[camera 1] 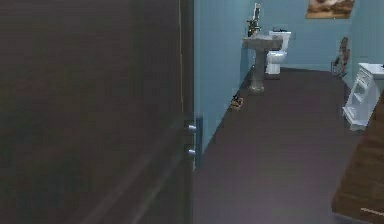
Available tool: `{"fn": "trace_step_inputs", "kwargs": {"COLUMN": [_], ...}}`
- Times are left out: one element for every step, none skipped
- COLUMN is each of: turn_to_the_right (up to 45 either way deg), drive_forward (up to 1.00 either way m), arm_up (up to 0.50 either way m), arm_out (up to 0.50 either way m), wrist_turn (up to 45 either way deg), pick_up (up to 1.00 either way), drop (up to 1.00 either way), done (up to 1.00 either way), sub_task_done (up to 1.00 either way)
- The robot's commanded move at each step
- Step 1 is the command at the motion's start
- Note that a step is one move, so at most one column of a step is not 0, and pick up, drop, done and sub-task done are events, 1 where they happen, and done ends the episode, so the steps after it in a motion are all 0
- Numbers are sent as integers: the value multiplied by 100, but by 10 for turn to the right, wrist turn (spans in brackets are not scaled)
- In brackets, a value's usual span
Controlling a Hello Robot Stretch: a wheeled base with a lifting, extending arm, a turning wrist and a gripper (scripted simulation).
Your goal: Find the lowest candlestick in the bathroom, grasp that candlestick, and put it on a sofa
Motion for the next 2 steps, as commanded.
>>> {"fn": "trace_step_inputs", "kwargs": {"turn_to_the_right": [300, 0], "drive_forward": [0, 100], "arm_up": [0, 0], "arm_out": [0, 0], "wrist_turn": [0, 0], "pick_up": [0, 0], "drop": [0, 0], "done": [0, 0], "sub_task_done": [0, 0]}}
